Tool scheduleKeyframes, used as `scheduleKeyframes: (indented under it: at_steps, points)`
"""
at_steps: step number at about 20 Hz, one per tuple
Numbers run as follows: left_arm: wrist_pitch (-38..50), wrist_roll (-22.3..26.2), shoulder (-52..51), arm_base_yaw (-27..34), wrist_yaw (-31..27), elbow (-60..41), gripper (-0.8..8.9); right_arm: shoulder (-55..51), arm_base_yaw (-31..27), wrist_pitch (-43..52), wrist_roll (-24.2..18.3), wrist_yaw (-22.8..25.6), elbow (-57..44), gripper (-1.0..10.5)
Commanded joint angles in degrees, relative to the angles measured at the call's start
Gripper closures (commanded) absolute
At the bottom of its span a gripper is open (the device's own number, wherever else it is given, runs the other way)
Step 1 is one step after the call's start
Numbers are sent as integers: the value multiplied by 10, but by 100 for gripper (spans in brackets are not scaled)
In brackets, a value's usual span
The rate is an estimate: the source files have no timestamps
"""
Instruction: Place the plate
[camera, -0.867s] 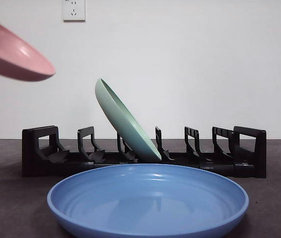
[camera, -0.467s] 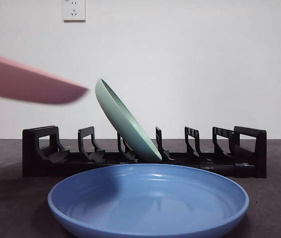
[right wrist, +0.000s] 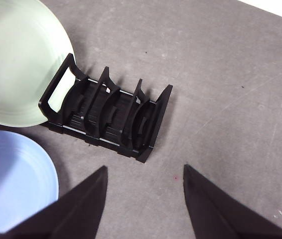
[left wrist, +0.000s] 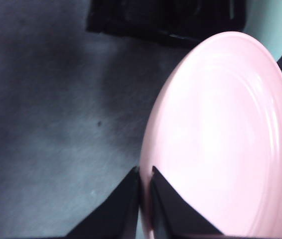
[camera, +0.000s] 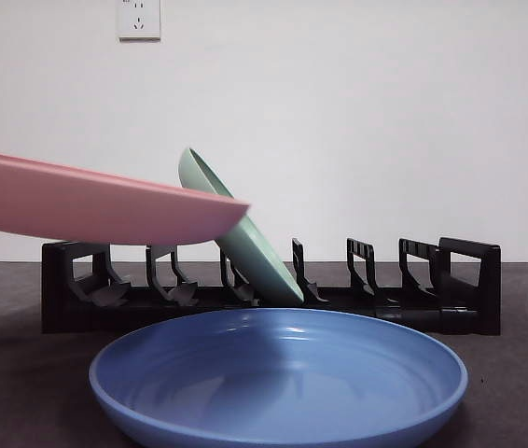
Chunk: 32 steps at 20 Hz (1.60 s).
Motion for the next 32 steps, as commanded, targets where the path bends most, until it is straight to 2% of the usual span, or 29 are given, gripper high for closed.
scheduleKeyframes:
  at_steps: [1, 18, 25, 32]
  points:
    - [25, -22, 23, -21, 7, 1, 798, 5, 3, 5, -3, 2, 11, 705]
    - [198, -93, 211, -198, -64, 0, 798, 5, 3, 5, -3, 2, 11, 705]
    - [250, -102, 296, -230, -68, 0, 798, 5, 3, 5, -3, 2, 11, 705]
    - [263, -102, 331, -231, -98, 0, 783, 5, 3, 5, -3, 2, 11, 705]
